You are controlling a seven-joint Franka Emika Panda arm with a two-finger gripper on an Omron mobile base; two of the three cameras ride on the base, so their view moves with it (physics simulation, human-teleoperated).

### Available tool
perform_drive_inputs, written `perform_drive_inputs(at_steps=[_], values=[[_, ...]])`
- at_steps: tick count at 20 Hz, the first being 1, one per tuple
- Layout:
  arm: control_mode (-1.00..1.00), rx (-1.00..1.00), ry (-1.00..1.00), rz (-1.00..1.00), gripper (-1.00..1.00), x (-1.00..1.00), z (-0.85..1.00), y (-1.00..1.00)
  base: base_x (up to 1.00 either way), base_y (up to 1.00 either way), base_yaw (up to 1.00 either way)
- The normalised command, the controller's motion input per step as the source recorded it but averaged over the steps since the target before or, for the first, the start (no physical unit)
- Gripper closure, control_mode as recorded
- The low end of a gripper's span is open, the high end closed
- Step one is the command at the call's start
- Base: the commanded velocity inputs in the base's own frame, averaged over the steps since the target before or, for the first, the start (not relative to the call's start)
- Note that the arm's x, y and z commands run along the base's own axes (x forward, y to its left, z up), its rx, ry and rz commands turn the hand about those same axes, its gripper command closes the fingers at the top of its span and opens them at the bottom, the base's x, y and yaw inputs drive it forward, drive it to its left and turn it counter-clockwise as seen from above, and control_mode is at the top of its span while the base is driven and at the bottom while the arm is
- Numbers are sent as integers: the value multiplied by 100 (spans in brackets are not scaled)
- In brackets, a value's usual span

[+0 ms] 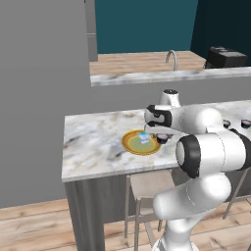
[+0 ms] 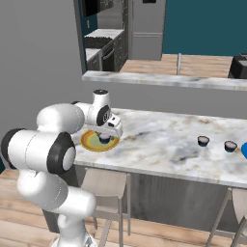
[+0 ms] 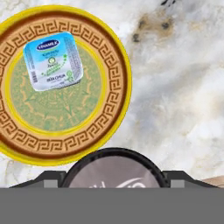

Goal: Place two yogurt containers on each plate.

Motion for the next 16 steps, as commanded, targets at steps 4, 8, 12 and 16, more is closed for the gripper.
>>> perform_drive_inputs(at_steps=[4, 8, 12, 16], values=[[-100, 0, 5, 1, 100, 0, 0, 54, 0, 0, 0], [-100, 0, 1, 0, 100, 9, -9, 43, 0, 0, 0], [-100, 5, 0, 0, 100, 16, -31, 4, 0, 0, 0], [-100, 6, 0, 3, 100, 7, -47, 0, 0, 0, 0]])
